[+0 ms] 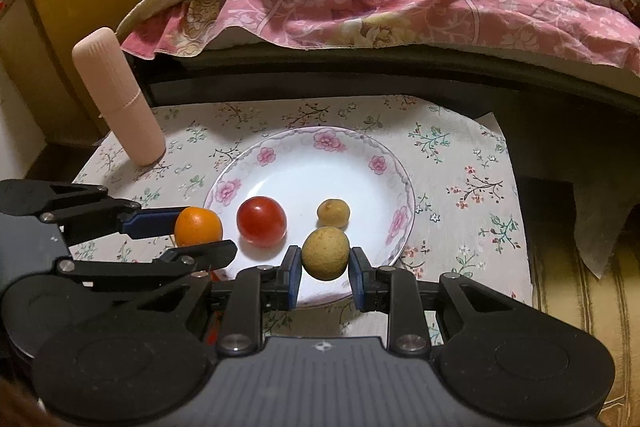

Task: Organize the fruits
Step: 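Carry the mandarin and tan fruit up and over the white plate, then lower both fruits into the plate and open both tools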

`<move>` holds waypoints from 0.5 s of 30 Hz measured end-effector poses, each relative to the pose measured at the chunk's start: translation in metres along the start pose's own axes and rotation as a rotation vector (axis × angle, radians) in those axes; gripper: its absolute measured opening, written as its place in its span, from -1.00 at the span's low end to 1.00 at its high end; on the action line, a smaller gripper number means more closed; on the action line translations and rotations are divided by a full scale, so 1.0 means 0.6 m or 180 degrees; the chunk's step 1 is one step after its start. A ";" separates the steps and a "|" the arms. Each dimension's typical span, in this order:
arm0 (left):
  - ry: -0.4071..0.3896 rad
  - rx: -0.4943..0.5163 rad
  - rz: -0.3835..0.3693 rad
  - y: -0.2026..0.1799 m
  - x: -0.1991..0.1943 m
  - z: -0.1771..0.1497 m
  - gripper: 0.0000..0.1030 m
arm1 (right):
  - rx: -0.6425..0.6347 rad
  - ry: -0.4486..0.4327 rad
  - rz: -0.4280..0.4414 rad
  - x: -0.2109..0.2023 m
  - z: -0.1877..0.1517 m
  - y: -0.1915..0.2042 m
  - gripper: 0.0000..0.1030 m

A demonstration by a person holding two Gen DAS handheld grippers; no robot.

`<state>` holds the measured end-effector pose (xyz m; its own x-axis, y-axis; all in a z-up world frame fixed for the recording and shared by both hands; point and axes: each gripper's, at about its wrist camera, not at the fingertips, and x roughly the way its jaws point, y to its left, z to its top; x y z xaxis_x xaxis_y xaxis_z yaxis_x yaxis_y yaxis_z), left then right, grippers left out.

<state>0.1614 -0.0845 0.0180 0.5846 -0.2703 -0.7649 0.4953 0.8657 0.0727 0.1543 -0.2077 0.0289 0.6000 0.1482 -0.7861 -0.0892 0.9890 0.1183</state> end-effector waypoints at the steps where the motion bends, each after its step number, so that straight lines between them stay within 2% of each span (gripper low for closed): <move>1: 0.0004 -0.0001 0.0004 0.001 0.002 0.001 -0.23 | 0.0009 0.0003 0.0000 0.003 0.001 -0.001 -0.44; 15: 0.0018 -0.0094 0.0003 0.017 0.034 0.017 -0.22 | 0.0111 0.0034 0.0014 0.036 0.024 -0.012 -0.44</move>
<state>0.1851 -0.0854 0.0099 0.5815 -0.2671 -0.7685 0.4755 0.8780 0.0547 0.1796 -0.2118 0.0198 0.5911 0.1527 -0.7920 -0.0641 0.9877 0.1427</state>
